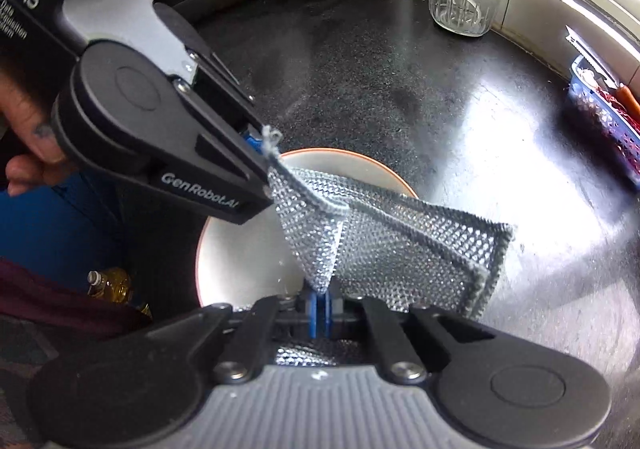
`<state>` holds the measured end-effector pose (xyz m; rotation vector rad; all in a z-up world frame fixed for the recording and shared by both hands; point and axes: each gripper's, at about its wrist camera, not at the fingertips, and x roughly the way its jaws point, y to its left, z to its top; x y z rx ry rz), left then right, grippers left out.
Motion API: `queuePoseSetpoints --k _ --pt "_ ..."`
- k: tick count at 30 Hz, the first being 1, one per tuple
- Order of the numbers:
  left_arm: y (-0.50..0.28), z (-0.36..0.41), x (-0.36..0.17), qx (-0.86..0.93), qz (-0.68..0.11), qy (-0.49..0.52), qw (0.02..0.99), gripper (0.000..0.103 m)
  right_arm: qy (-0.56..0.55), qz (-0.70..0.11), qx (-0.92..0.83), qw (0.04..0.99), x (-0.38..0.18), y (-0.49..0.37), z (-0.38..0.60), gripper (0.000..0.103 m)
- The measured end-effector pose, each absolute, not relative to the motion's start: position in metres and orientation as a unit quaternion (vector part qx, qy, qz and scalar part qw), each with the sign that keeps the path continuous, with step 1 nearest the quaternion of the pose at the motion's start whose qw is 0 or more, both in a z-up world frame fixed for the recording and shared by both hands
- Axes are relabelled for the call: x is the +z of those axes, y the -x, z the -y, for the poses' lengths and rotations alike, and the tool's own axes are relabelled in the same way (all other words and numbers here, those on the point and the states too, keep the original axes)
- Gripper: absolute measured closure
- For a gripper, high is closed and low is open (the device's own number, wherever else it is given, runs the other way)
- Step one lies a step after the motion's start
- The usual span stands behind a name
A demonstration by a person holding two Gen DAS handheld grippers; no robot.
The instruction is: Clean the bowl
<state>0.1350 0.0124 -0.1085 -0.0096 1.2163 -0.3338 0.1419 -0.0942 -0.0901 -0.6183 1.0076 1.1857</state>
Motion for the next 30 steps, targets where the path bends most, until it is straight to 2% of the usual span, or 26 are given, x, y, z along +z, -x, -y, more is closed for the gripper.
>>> queuePoseSetpoints --k 2,4,5,9,14,16,17,21,26,30 --pt "-0.140 -0.010 -0.108 -0.168 -0.572 -0.014 0.803 0.088 0.276 -0.448 0.526 0.669 -0.090 -0.142 0.094 0.099" --pt "-0.145 -0.007 -0.108 -0.178 -0.574 -0.034 0.799 0.063 0.278 -0.449 0.526 0.667 -0.089 -0.141 0.094 0.099" --pt "-0.147 -0.008 -0.108 -0.182 -0.573 -0.038 0.798 0.058 0.279 -0.449 0.525 0.667 -0.089 -0.140 0.094 0.099" --pt "-0.154 -0.008 -0.107 -0.197 -0.570 -0.052 0.796 0.056 0.280 -0.450 0.524 0.666 -0.088 -0.140 0.095 0.099" --pt "-0.158 -0.005 -0.105 -0.211 -0.561 -0.063 0.798 0.059 0.282 -0.452 0.521 0.667 -0.087 -0.140 0.096 0.099" --pt "-0.160 -0.005 -0.103 -0.224 -0.557 -0.066 0.797 0.071 0.284 -0.452 0.520 0.666 -0.086 -0.139 0.097 0.099" --pt "-0.161 -0.004 -0.102 -0.229 -0.556 -0.069 0.796 0.072 0.285 -0.453 0.520 0.666 -0.086 -0.139 0.098 0.099" --pt "-0.163 0.000 -0.100 -0.254 -0.553 -0.078 0.790 0.094 0.286 -0.455 0.519 0.665 -0.086 -0.139 0.098 0.099" --pt "-0.158 -0.002 -0.099 -0.246 -0.544 -0.057 0.800 0.096 0.288 -0.456 0.511 0.669 -0.086 -0.140 0.098 0.099" --pt "-0.146 -0.014 -0.102 -0.195 -0.541 0.004 0.818 0.098 0.291 -0.449 0.491 0.688 -0.086 -0.147 0.096 0.099"
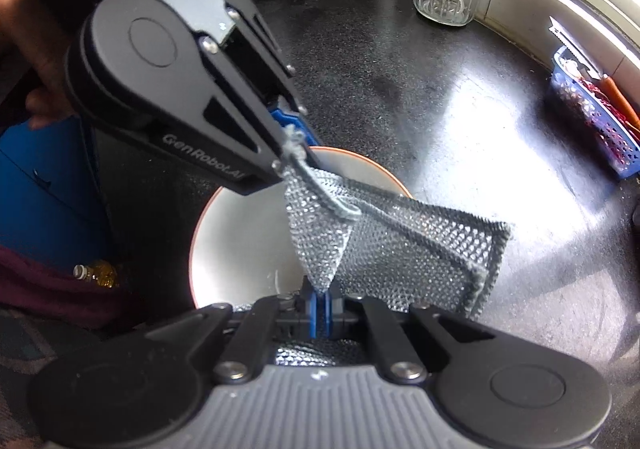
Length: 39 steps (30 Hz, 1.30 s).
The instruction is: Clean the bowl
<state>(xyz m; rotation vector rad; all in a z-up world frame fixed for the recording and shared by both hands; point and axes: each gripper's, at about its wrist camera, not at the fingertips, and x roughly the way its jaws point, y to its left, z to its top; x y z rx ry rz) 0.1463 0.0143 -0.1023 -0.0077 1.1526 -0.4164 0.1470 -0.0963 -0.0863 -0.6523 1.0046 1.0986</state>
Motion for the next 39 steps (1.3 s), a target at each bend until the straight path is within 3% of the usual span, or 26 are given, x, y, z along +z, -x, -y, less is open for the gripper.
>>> queuePoseSetpoints --k 12,28,39 --pt "-0.095 -0.029 -0.109 -0.047 -0.524 0.141 0.838 0.096 0.291 -0.420 0.493 0.704 -0.091 -0.164 0.078 0.101" --pt "-0.129 -0.013 -0.105 -0.161 -0.567 -0.032 0.807 0.094 0.321 -0.443 0.533 0.645 -0.088 -0.142 0.086 0.099" --pt "-0.148 -0.009 -0.114 -0.234 -0.560 -0.076 0.791 0.096 0.315 -0.462 0.529 0.639 -0.088 -0.142 0.089 0.100"
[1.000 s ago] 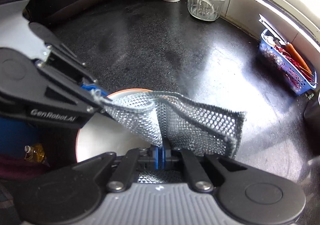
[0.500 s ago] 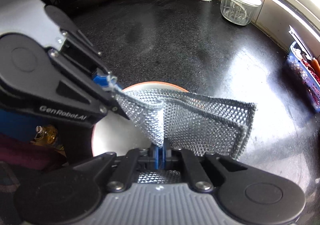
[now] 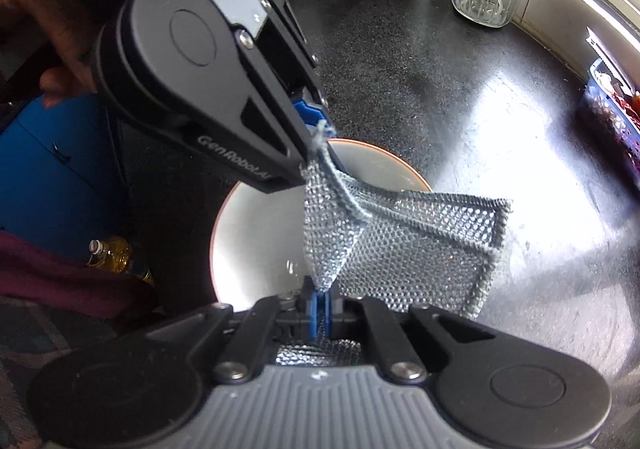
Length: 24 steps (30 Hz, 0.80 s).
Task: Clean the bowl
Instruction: 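Rub the mesh cloth around the bowl interior with the right gripper while the left gripper holds the rim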
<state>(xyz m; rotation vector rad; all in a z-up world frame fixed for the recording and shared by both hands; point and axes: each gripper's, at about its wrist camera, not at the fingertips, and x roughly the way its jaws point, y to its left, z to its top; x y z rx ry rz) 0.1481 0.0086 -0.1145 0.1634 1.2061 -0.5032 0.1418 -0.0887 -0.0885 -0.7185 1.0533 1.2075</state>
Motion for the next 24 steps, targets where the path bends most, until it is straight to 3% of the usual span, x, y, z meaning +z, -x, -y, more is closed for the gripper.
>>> queuePoseSetpoints --k 15,24 --pt "-0.080 -0.038 -0.119 -0.011 -0.509 0.139 0.850 0.099 0.294 -0.456 0.490 0.682 -0.084 -0.155 0.078 0.100" --pt "-0.072 -0.041 -0.118 0.013 -0.511 0.165 0.843 0.099 0.217 -0.517 0.533 0.633 -0.089 -0.150 0.074 0.099"
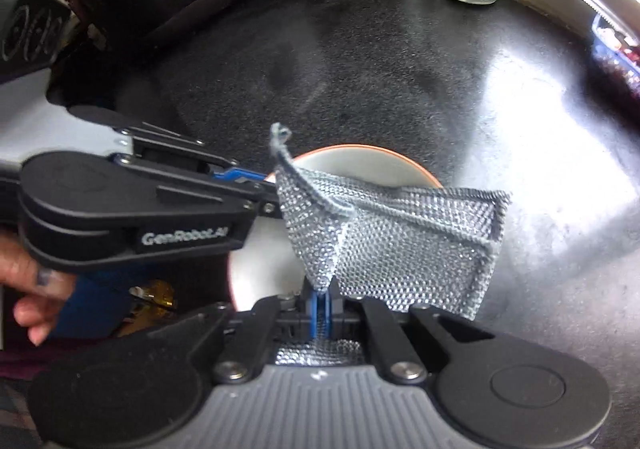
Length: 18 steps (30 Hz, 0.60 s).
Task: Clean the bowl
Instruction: 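Rub the mesh cloth around the bowl interior with the right gripper while the left gripper holds the rim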
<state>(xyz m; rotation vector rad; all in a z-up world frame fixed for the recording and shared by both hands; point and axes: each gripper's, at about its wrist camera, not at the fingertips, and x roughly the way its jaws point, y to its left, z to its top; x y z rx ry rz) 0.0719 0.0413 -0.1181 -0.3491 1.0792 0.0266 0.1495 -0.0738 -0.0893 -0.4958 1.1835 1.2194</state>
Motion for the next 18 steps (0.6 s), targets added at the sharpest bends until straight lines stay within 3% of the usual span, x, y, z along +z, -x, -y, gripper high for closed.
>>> queuePoseSetpoints --k 11,18 --pt "-0.097 -0.038 -0.112 -0.086 -0.557 0.064 0.823 0.093 0.303 -0.472 0.534 0.632 -0.092 -0.137 0.067 0.099" --pt "-0.126 -0.036 -0.110 -0.158 -0.571 -0.003 0.806 0.083 0.329 -0.464 0.547 0.614 -0.096 -0.143 0.066 0.099"
